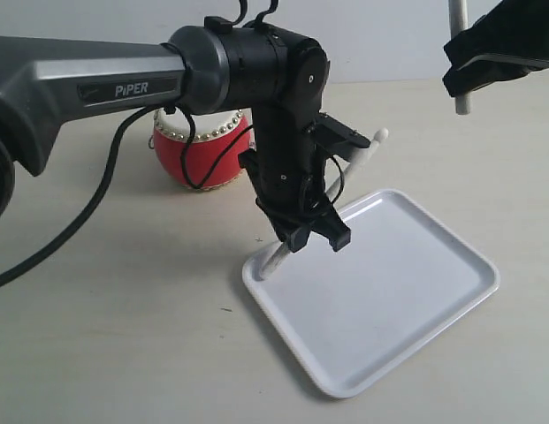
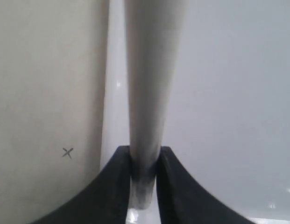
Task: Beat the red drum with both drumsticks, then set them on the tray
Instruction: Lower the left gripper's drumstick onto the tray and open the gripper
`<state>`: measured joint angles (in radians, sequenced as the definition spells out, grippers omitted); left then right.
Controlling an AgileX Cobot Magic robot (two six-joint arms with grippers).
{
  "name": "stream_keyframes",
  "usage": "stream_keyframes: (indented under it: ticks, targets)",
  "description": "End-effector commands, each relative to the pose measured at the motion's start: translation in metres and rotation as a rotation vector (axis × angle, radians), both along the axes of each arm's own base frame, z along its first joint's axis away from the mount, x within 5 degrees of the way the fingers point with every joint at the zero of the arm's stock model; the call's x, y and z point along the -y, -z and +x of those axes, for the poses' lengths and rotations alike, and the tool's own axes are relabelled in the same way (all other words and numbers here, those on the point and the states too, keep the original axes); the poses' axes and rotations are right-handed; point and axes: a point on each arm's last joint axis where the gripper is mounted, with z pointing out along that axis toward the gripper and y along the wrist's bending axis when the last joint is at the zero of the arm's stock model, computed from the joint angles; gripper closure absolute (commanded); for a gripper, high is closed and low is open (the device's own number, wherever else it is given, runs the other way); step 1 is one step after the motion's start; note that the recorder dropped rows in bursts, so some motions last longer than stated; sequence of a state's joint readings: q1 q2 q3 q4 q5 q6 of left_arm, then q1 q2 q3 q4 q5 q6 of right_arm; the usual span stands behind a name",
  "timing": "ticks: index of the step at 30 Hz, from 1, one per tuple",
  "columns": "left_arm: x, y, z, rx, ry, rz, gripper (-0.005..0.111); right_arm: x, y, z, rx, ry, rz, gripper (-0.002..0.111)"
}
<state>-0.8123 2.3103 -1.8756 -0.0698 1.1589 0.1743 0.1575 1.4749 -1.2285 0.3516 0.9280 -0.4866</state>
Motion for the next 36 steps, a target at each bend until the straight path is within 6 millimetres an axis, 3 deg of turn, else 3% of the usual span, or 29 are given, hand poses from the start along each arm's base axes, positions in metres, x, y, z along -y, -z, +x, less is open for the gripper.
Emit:
stream_keyframes:
  ticks: [1,14,20,28,31,36]
  targets:
    - [0.004,0.004,0.0,0.001,-0.018,-0.008,0.107,0.001,-0.002,-0.001,0.016,0.005,0.012,0.108]
    - [0.023,0.012,-0.011,0.038,0.02,-0.051,0.107,0.0,-0.002,-0.001,0.014,0.006,0.024,0.108]
    - [0.022,0.029,-0.012,0.006,0.024,-0.013,0.107,0.0,-0.003,-0.001,0.013,0.008,0.033,0.108]
    - [0.022,0.026,-0.012,0.013,0.023,-0.015,0.106,0.0,0.001,-0.002,0.002,0.009,0.033,0.108]
    - [0.022,0.025,-0.012,0.014,0.023,-0.016,0.099,0.0,0.006,-0.002,-0.003,0.002,0.026,0.108]
    - [0.02,0.025,-0.014,-0.011,0.026,0.011,0.069,0.0,0.009,-0.001,0.005,0.007,0.026,0.108]
